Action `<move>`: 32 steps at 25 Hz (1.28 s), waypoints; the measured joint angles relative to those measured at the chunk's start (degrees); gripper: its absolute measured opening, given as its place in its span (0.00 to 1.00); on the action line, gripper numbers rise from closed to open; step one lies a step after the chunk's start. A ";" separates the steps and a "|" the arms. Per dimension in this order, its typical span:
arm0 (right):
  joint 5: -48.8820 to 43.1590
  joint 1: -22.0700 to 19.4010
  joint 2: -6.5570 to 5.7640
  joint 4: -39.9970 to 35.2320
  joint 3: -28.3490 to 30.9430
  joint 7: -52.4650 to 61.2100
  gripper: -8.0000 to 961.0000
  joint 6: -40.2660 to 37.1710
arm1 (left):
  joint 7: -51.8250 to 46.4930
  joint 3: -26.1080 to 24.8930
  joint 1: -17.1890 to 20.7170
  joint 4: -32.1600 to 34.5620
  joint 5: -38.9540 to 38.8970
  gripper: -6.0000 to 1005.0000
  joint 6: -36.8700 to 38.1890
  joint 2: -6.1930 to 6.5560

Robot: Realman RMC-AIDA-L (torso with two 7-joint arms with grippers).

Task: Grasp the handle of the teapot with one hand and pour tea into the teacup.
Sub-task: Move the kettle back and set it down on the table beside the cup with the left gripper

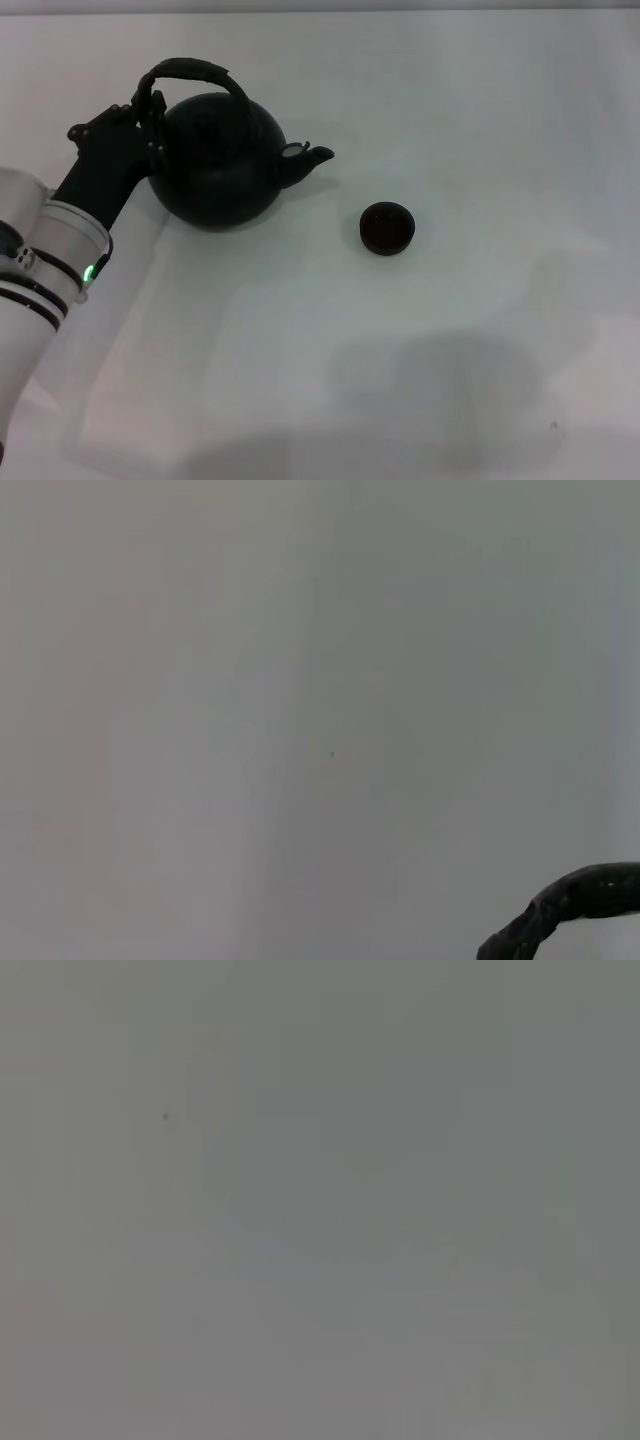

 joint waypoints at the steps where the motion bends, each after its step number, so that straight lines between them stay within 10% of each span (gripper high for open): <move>1: 0.00 0.06 0.00 0.00 0.00 0.00 0.88 0.00 | 0.05 0.00 -0.06 0.00 -0.02 0.11 -0.26 0.00; 12: 0.00 0.16 0.00 0.01 0.00 0.00 0.88 0.00 | 0.20 0.03 0.29 -0.04 0.42 0.11 1.65 0.15; 22: 0.04 0.15 0.00 0.00 0.00 0.00 0.88 0.00 | 0.18 0.16 -0.12 -0.62 0.73 0.34 1.73 0.25; 32: 0.00 -0.30 -0.10 -0.04 0.00 0.00 0.88 0.00 | 0.12 1.93 2.47 -0.59 1.24 0.81 5.41 0.39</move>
